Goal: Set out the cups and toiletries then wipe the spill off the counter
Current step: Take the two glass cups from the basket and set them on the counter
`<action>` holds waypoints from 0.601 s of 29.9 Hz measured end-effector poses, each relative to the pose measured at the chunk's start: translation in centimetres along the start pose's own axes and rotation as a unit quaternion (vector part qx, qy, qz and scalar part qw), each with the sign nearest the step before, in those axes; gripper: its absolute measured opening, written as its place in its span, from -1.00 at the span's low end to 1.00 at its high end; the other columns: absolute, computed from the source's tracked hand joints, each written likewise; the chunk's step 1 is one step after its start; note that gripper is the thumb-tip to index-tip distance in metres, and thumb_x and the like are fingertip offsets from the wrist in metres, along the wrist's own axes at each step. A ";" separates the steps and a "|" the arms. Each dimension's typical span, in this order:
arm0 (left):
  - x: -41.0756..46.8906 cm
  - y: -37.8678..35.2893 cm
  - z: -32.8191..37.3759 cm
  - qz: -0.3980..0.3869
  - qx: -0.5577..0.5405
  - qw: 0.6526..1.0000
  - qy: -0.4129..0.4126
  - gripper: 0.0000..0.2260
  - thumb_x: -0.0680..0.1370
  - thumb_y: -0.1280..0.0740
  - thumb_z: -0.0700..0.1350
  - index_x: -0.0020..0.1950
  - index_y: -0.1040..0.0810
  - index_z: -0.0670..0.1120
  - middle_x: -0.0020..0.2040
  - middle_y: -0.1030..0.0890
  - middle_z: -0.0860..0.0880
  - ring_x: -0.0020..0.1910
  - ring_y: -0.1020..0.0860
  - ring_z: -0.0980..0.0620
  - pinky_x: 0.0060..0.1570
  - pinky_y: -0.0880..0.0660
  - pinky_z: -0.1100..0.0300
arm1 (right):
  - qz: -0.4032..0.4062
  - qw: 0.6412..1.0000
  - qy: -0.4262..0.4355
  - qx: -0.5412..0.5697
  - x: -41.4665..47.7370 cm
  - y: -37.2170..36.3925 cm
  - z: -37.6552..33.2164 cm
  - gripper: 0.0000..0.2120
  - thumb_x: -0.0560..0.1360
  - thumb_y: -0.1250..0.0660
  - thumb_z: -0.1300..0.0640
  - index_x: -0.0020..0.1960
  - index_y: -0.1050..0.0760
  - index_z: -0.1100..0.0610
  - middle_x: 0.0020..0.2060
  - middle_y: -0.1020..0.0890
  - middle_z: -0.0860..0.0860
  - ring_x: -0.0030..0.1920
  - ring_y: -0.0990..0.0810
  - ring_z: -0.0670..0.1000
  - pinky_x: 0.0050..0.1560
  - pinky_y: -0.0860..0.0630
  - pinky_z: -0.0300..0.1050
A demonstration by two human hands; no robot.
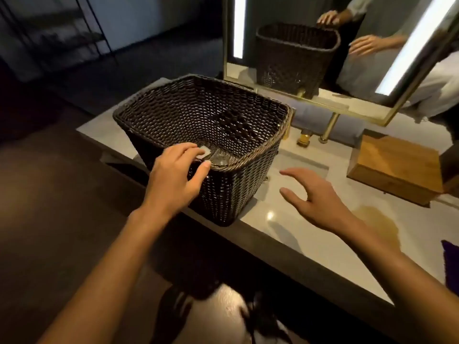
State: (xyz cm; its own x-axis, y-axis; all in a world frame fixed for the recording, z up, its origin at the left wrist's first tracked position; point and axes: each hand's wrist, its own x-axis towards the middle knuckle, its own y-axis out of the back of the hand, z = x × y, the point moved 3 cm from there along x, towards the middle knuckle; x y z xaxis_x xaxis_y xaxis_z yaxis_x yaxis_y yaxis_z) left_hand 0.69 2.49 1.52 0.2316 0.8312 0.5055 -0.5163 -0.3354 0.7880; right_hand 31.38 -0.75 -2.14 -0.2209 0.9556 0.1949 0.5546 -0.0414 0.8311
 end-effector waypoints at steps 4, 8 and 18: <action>2.2 -1.8 -0.8 -0.081 0.036 0.995 0.036 -0.64 0.65 -0.18 0.15 0.19 -0.64 -0.03 0.18 -0.65 0.03 0.28 -0.54 -0.02 0.51 -0.24 -0.12 | 0.052 0.997 0.050 -0.024 5.9 1.3 -0.5 -0.56 0.63 -0.27 -0.07 0.46 -0.43 0.06 0.42 -0.47 0.05 0.42 -0.40 0.03 0.41 -0.32 -0.05; 2.6 -3.2 -2.1 -0.057 0.076 0.994 0.061 -0.50 0.64 0.03 0.20 -0.02 -0.65 0.01 0.00 -0.64 0.10 0.13 -0.54 0.02 0.51 -0.09 0.02 | 0.017 0.996 0.077 -0.046 10.7 0.3 0.4 -0.51 0.66 -0.12 -0.18 0.42 -0.47 0.10 0.41 -0.46 0.10 0.44 -0.35 0.08 0.47 -0.23 0.03; 2.3 -4.9 -3.1 0.084 0.014 0.995 0.054 -0.54 0.72 -0.01 0.10 0.09 -0.70 -0.01 0.12 -0.63 0.11 0.19 -0.51 0.14 0.49 -0.15 0.00 | 0.134 0.971 0.197 0.001 14.1 -2.5 3.4 -0.55 0.68 -0.03 -0.13 0.07 -0.61 0.09 0.01 -0.57 -0.07 0.12 -0.48 -0.09 0.57 0.01 0.18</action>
State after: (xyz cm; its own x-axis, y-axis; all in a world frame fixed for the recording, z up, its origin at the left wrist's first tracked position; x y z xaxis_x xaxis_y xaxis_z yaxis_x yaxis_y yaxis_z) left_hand 1.26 7.41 -2.30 0.0520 0.8045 0.5917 -0.5173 -0.4851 0.7050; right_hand 29.60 13.85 -3.17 -0.3581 0.7247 0.5888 0.6353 -0.2730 0.7224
